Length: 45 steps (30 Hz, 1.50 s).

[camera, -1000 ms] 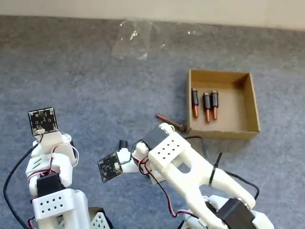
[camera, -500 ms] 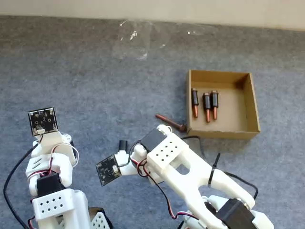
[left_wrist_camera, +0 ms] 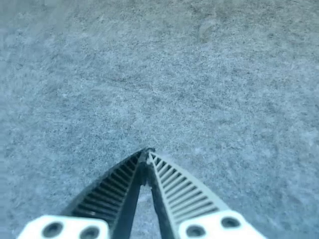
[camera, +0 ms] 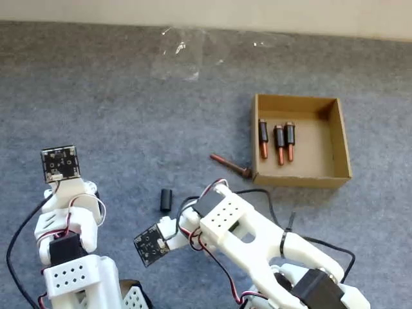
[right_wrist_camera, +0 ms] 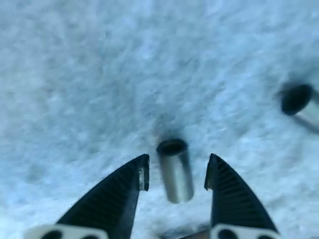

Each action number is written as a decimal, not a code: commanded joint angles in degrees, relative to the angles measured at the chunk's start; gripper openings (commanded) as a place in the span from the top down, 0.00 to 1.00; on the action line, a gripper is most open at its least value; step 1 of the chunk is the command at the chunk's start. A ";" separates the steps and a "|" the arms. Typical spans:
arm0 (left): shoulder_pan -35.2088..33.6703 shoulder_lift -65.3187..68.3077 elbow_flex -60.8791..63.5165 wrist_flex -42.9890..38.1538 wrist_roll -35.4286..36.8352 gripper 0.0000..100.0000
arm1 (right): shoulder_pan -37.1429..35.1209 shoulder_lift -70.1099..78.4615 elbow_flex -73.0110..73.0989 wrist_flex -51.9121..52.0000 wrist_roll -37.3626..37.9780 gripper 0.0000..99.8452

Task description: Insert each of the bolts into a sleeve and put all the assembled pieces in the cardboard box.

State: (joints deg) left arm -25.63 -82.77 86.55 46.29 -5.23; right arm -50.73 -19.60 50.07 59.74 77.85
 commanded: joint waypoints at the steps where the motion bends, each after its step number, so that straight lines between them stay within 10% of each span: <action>1: -0.31 -0.04 0.13 -1.41 -1.49 0.99 | 0.66 -1.80 -0.22 -2.86 1.93 0.82; 29: -0.31 -0.04 0.04 -1.41 -1.58 0.99 | 4.44 -1.27 11.74 -18.33 6.33 0.86; 34: -0.31 -0.04 0.04 -1.41 -1.58 0.99 | 4.44 -1.27 12.88 -23.08 -0.44 1.00; 45: -0.22 -0.04 0.04 -1.41 -1.58 0.99 | 4.62 -1.80 12.88 -21.76 -3.78 0.99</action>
State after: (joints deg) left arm -25.63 -82.68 87.25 46.29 -6.29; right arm -46.95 -21.10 63.43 40.40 75.03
